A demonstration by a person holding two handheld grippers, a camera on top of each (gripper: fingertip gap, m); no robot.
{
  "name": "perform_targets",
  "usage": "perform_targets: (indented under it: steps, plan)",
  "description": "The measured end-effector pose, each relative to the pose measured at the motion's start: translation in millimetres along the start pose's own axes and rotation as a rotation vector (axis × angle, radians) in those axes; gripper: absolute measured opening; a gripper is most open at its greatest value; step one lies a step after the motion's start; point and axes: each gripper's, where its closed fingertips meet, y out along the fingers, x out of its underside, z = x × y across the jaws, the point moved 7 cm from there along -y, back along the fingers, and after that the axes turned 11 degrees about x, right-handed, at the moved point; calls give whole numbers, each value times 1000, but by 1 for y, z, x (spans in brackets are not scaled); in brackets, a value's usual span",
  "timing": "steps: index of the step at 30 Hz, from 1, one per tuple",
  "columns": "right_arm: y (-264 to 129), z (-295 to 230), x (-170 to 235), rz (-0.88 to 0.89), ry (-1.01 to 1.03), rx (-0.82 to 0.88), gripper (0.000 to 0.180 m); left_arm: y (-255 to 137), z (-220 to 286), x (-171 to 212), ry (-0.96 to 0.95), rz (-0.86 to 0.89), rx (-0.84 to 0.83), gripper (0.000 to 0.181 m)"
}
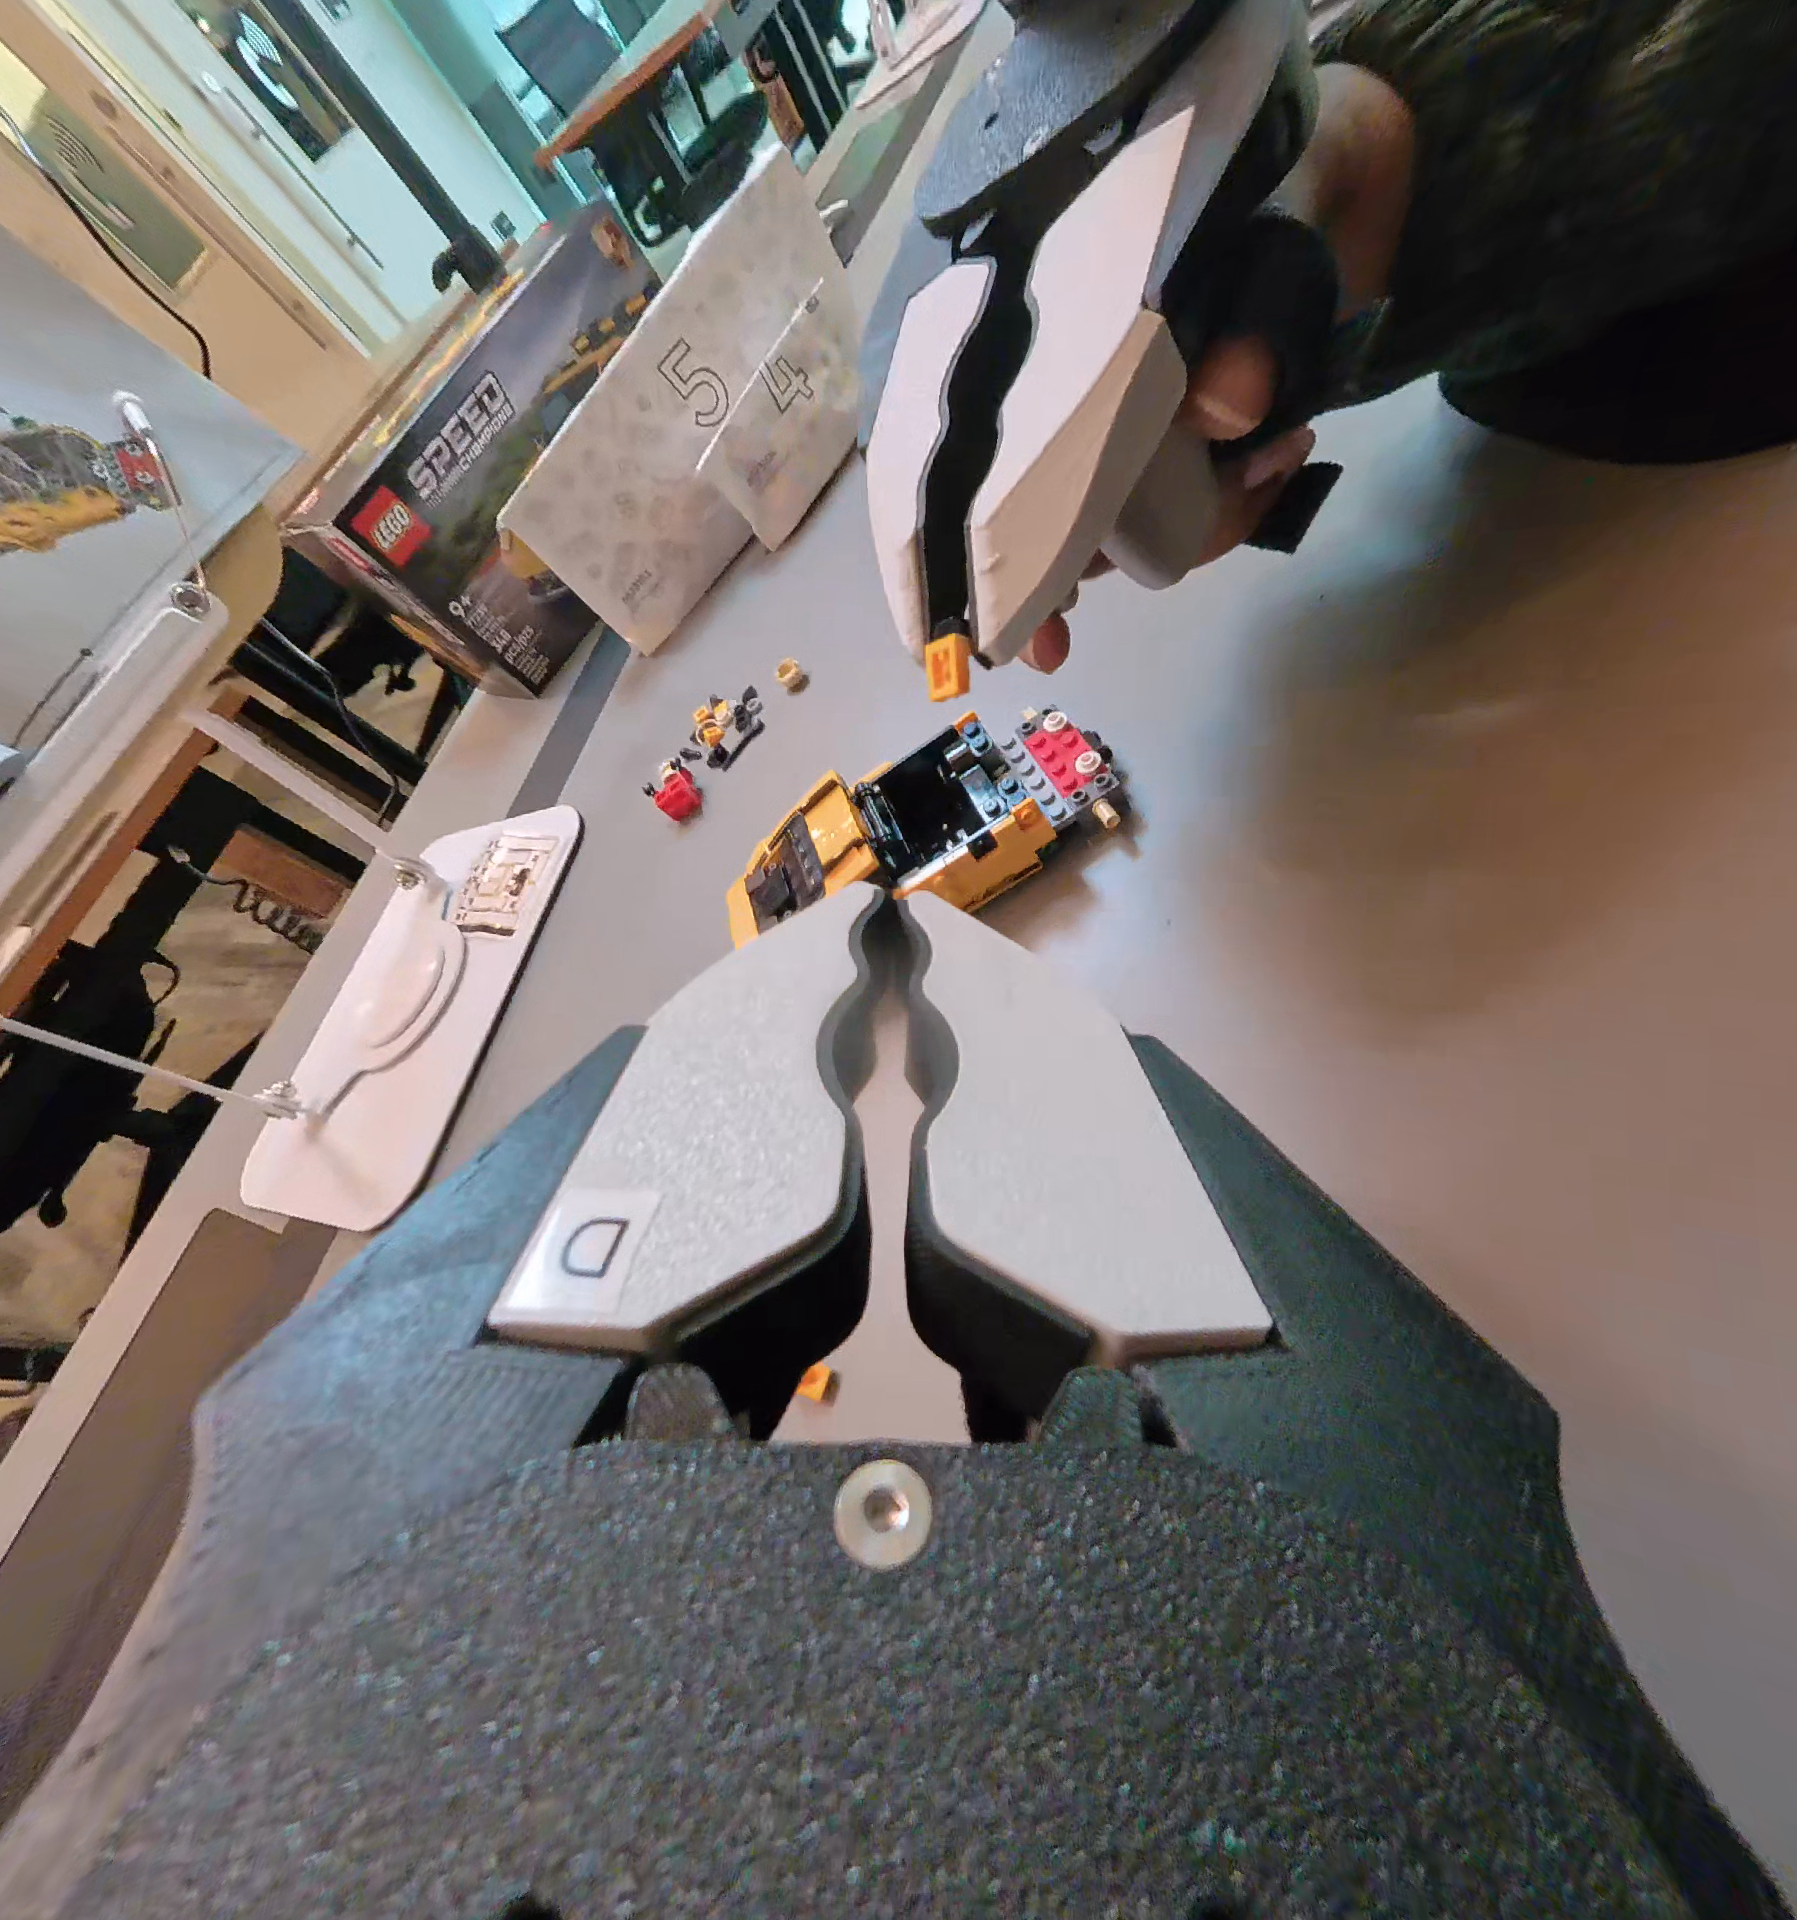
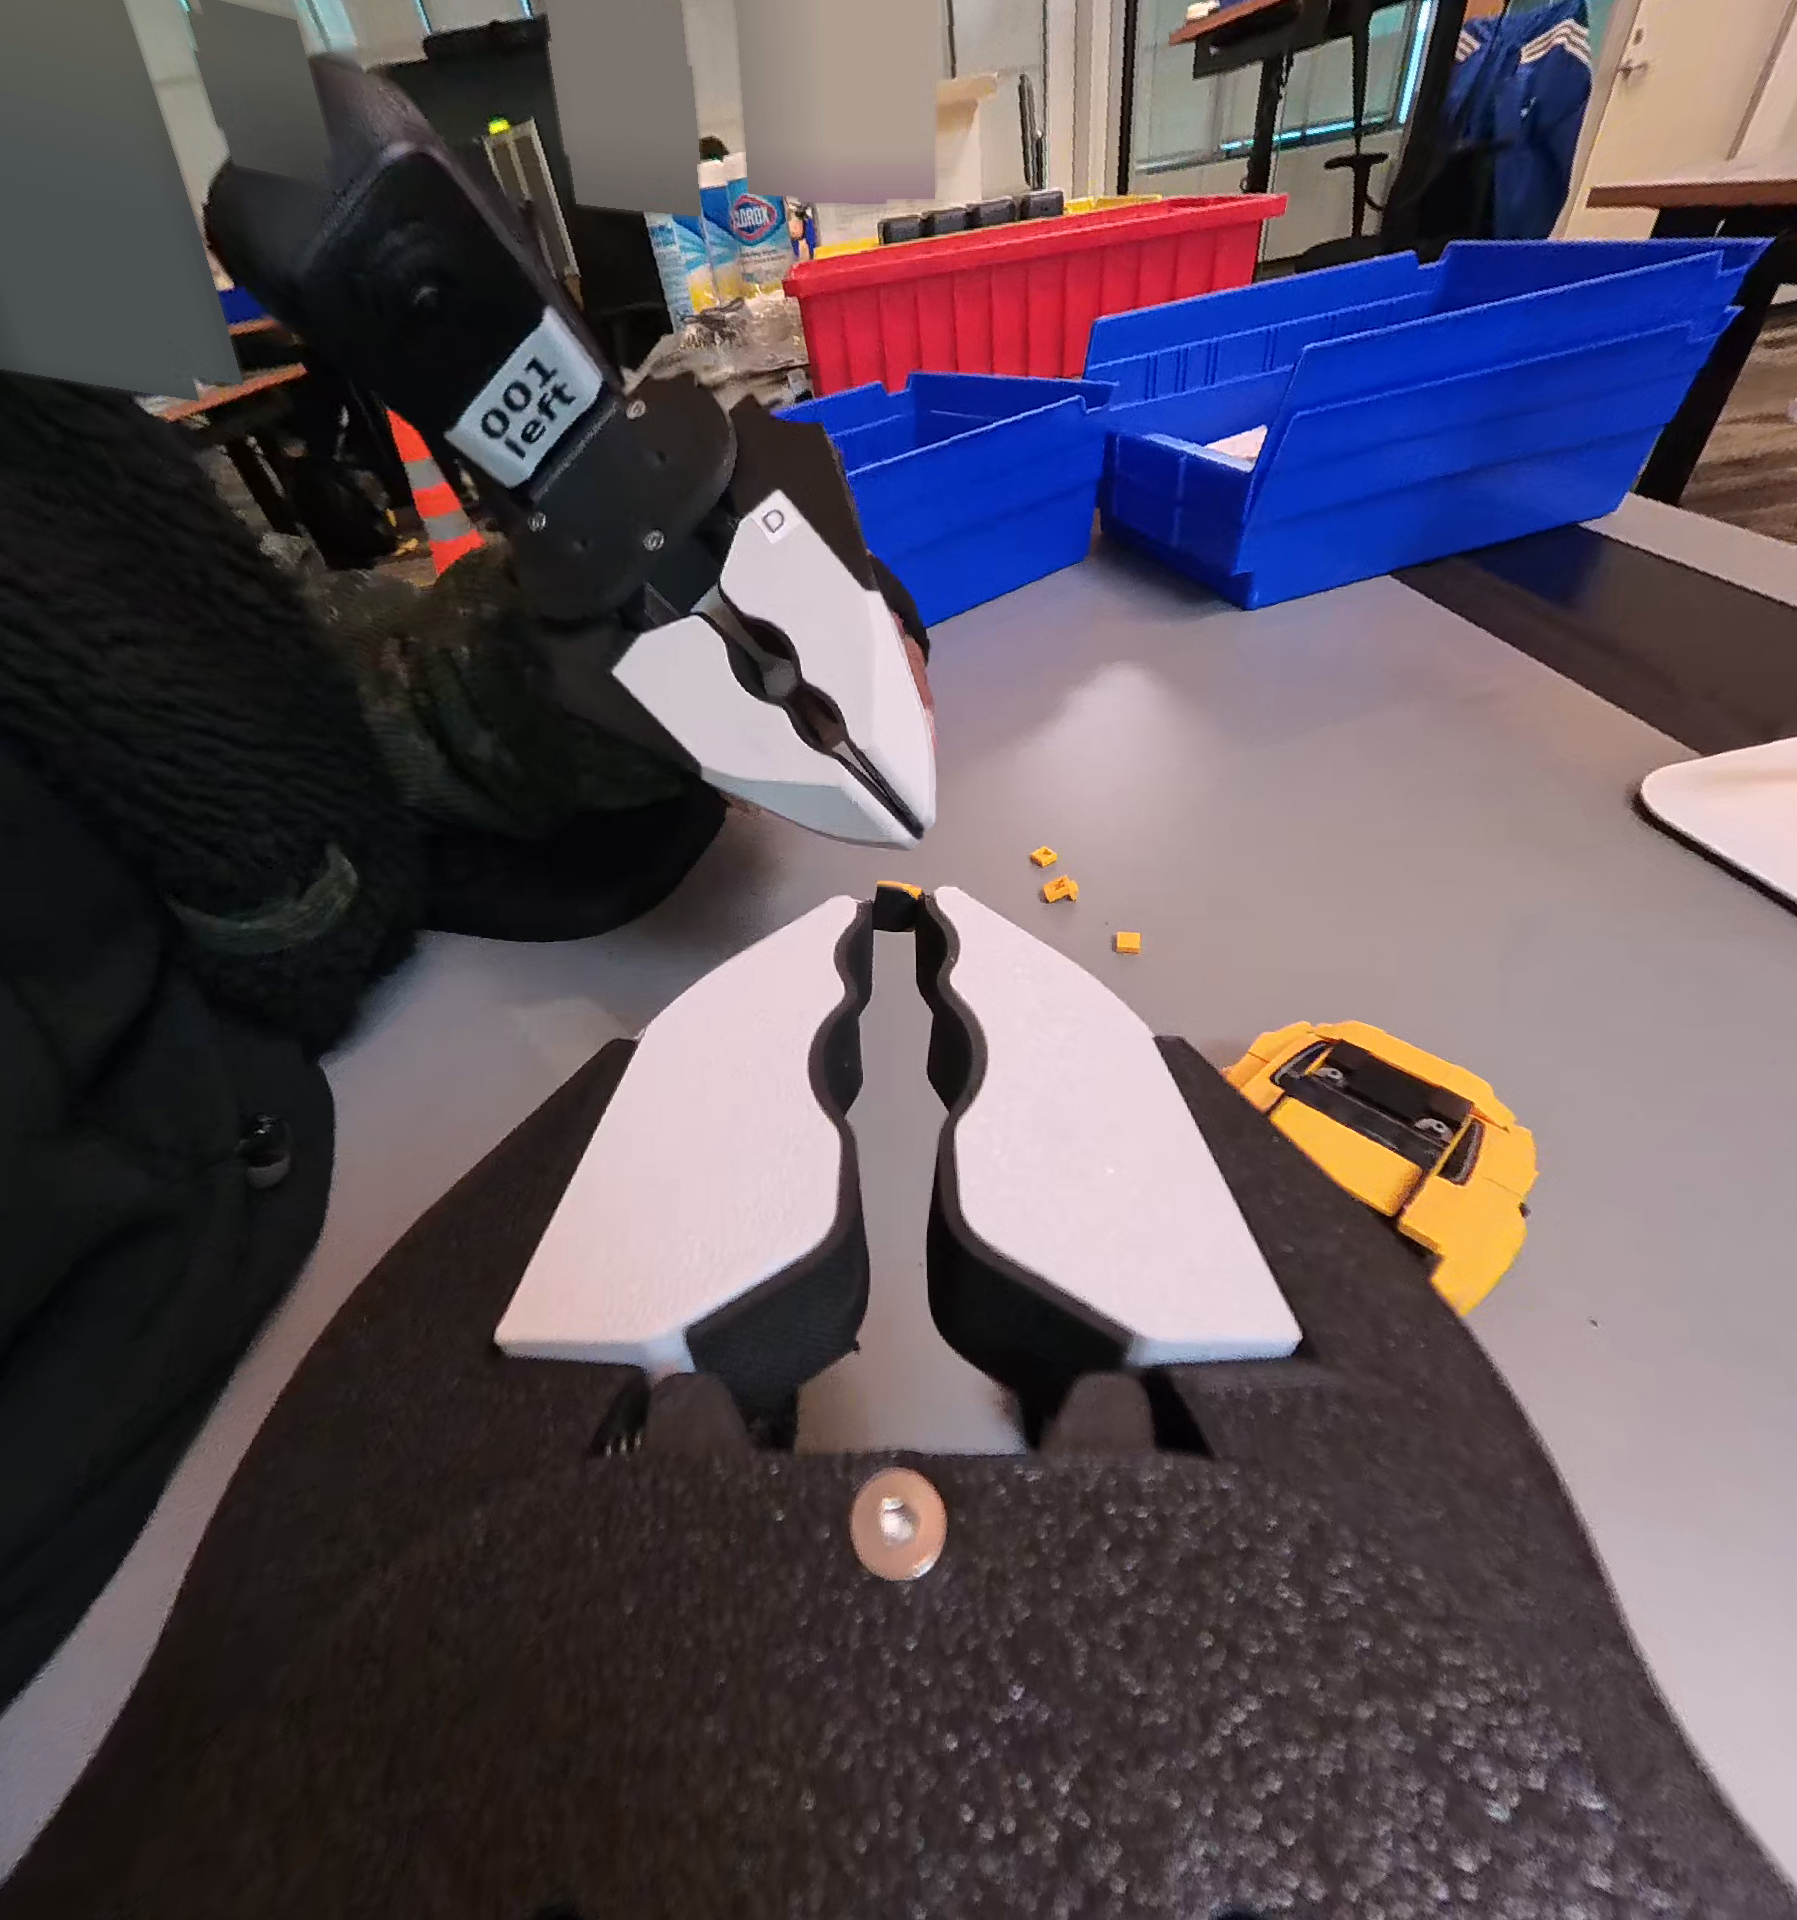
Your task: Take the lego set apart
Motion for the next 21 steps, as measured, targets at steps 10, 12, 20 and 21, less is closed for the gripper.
perform_targets:
  steps: [10,12,20,21]
  plan:
    - [10,-8,3,-5,76,-63,8,15,18,-21,126,92,-31,13]
    - [11,-9,3,-6,85,-73,8,15,20,-23,153,86,-47,12]
    - [10,-9,2,-8,177,-141,8,12,22,-26,233,49,-85,6]
    - [10,-9,3,-13,187,-145,8,12,22,-25,231,45,-80,5]
